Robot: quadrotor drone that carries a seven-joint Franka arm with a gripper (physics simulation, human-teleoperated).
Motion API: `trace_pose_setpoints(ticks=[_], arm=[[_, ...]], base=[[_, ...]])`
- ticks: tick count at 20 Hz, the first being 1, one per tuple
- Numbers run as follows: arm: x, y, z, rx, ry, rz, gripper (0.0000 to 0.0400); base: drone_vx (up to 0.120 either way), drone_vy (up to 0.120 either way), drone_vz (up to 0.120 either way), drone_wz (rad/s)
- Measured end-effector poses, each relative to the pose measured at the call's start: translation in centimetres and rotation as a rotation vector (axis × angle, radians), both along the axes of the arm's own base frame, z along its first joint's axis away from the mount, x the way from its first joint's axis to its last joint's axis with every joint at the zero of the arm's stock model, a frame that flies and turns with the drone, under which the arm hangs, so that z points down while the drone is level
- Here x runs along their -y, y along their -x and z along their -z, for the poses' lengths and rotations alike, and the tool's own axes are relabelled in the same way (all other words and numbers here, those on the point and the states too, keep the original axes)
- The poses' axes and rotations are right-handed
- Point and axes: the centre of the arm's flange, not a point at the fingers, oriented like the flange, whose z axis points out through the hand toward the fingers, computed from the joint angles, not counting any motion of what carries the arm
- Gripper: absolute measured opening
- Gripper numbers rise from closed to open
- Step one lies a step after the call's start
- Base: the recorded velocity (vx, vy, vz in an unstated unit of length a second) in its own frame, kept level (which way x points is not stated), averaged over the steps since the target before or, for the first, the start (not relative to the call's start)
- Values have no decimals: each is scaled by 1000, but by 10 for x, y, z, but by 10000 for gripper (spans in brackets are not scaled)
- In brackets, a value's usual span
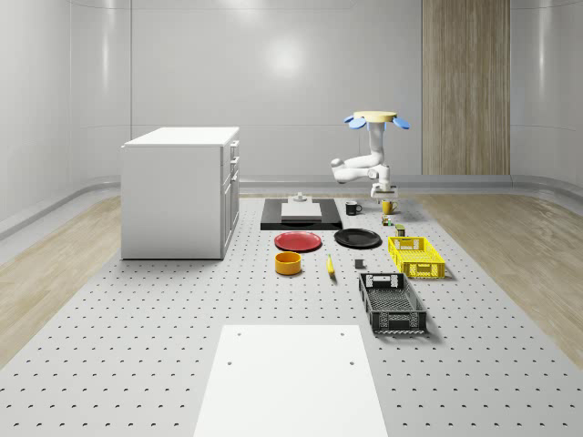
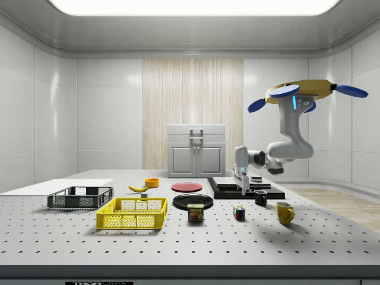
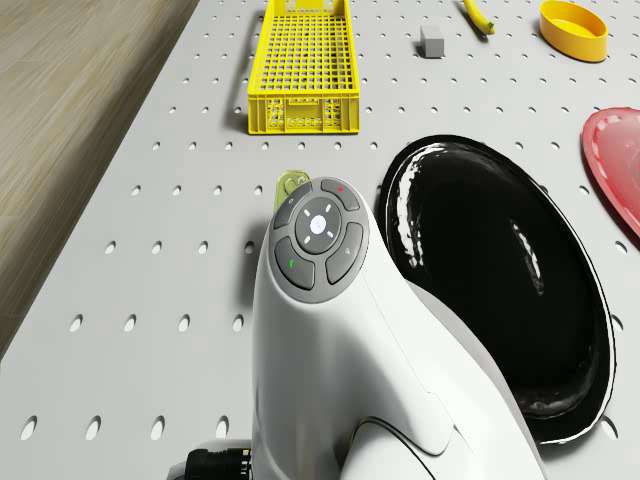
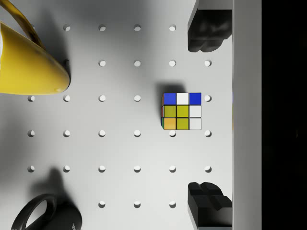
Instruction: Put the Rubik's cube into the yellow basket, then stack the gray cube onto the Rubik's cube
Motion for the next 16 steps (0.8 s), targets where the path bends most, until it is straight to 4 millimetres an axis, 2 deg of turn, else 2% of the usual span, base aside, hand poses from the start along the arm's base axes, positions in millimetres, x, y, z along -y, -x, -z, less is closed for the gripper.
trace_pose_setpoints(ticks=[3,6,11,16], arm=[[0,0,0,0,0,0,400],[0,0,0,0,0,0,400],[0,0,0,0,0,0,400],[0,0,-8,0,0,0,400]], base=[[0,0,-120,0],[93,0,-120,0],[0,0,-120,0],[0,0,0,0]])
